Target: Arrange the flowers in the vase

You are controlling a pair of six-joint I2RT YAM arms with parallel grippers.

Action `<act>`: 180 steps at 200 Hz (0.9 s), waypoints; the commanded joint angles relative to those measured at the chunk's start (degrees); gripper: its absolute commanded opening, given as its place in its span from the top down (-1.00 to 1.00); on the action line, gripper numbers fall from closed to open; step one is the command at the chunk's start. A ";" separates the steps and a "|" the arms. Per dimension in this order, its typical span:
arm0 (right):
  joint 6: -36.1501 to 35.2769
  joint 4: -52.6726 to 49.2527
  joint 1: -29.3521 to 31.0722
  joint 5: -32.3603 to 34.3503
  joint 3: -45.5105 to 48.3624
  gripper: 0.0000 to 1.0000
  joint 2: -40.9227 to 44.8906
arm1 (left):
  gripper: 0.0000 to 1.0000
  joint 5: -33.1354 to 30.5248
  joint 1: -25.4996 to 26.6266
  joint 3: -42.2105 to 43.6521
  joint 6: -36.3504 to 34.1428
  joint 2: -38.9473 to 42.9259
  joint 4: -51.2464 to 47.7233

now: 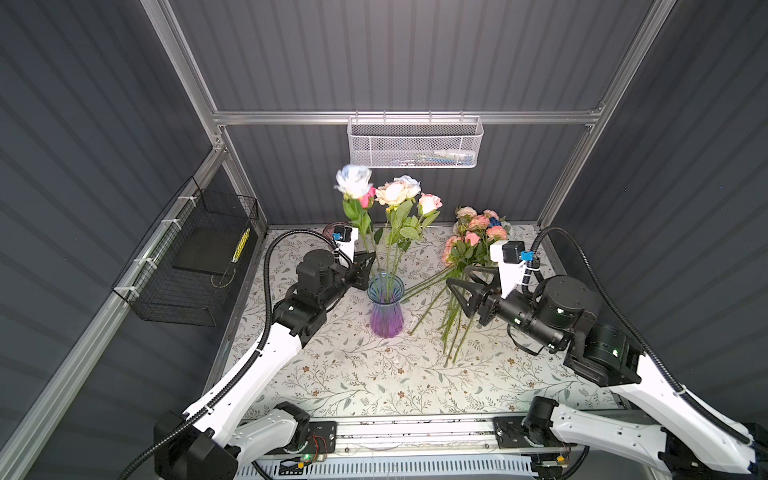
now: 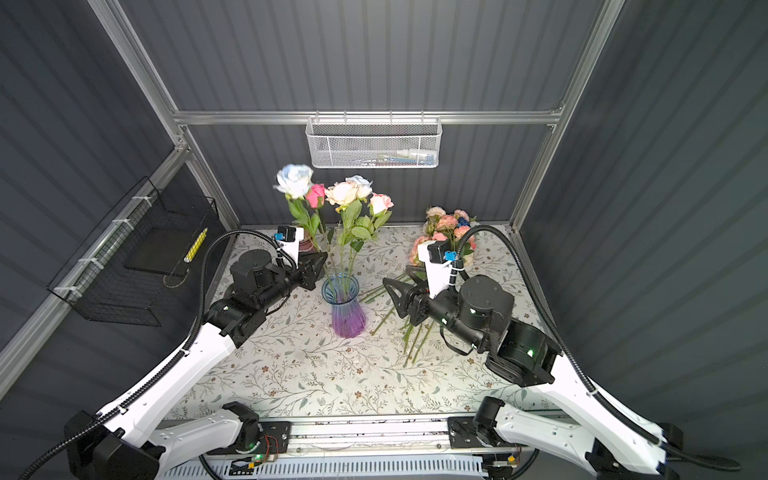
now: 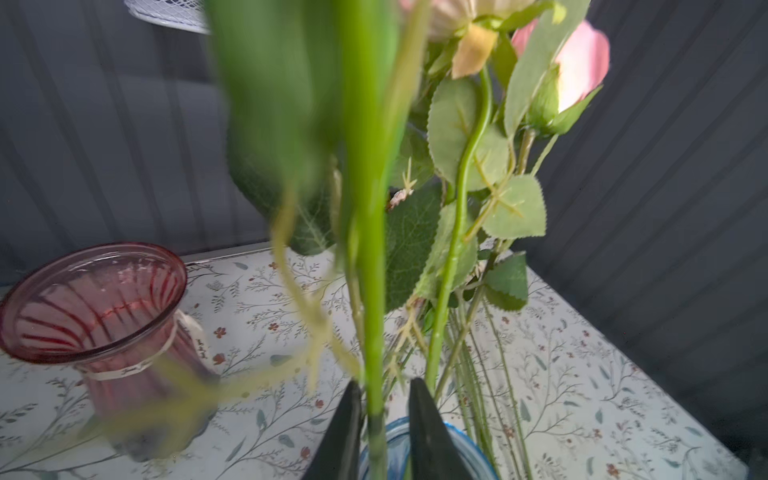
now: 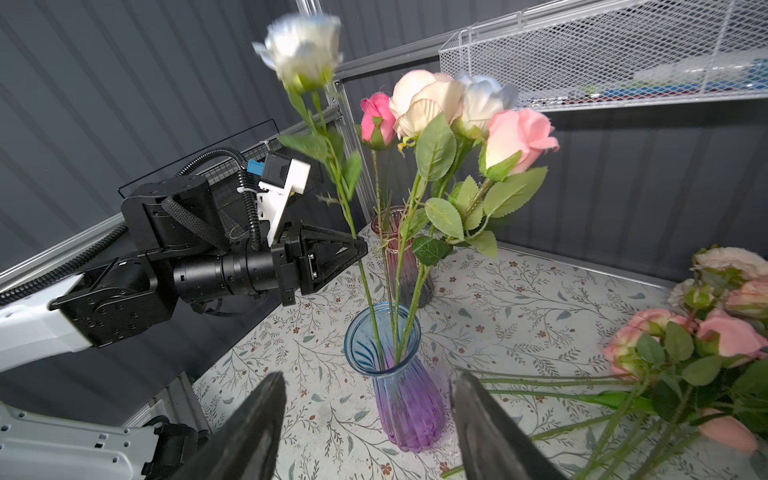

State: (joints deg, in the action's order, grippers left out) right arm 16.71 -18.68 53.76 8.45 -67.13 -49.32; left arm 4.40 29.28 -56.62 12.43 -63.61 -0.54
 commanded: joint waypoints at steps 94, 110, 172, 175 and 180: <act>6.24 -1.42 -4.95 0.67 5.43 -0.46 -1.13 | -0.99 -0.69 -0.19 -5.70 8.33 8.70 -11.24; 8.79 -0.99 -8.66 -1.83 9.51 -0.46 -1.39 | -0.99 -0.45 -0.19 -6.11 8.55 10.71 -10.13; 19.07 4.29 -28.47 -14.03 22.48 -0.20 -10.74 | -1.00 -3.16 -0.19 -1.97 8.64 20.11 -7.90; 19.15 4.38 -28.96 -14.19 22.55 -0.19 -11.33 | -1.00 -3.25 -0.20 -1.61 8.73 20.50 -7.97; 19.17 4.74 -30.23 -14.54 22.57 -0.16 -12.78 | -0.99 -3.42 -0.19 -1.14 8.76 21.18 -8.18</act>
State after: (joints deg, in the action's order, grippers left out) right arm 32.16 -17.17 28.58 -1.08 -45.01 -57.82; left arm 2.50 29.28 -60.23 20.23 -45.71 -9.72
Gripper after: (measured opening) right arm 0.612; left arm 0.996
